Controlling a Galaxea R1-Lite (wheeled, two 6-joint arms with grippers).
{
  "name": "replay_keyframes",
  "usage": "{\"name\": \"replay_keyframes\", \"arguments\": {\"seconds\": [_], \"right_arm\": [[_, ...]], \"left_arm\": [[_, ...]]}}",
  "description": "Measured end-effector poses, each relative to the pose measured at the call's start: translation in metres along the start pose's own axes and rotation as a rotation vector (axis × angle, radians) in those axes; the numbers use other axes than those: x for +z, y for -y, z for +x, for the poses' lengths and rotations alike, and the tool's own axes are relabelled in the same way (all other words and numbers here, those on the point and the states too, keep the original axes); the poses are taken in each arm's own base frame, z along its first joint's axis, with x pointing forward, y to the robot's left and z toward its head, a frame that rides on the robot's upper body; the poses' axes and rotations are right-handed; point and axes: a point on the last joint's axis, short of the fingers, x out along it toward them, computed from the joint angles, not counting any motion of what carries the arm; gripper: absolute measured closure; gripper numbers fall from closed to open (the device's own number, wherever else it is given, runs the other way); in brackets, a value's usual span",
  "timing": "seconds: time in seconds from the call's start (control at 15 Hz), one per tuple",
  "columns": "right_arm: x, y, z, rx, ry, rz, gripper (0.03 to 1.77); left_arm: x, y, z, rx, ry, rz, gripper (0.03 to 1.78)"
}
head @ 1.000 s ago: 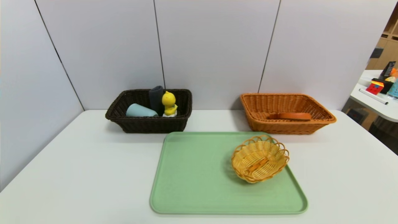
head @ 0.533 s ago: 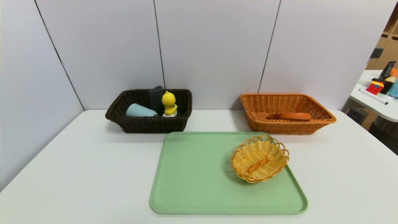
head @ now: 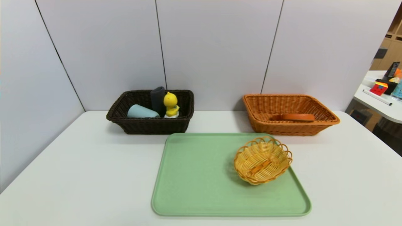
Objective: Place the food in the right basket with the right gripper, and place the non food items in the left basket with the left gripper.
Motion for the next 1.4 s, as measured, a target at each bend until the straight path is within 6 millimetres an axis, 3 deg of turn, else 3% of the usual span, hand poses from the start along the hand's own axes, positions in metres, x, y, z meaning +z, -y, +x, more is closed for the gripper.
{"name": "replay_keyframes", "arguments": {"seconds": [0.47, 0.73, 1.4], "right_arm": [[-0.028, -0.006, -0.004, 0.022, -0.275, 0.101, 0.10], [-0.028, -0.006, -0.004, -0.022, -0.278, 0.210, 0.10], [-0.028, -0.006, -0.004, -0.023, -0.277, 0.214, 0.10]], "left_arm": [[-0.028, 0.006, -0.002, -0.100, -0.218, -0.072, 0.12], [-0.029, 0.006, -0.002, -0.094, -0.233, -0.120, 0.12], [-0.029, 0.006, -0.002, -0.091, -0.234, -0.126, 0.12]]}}
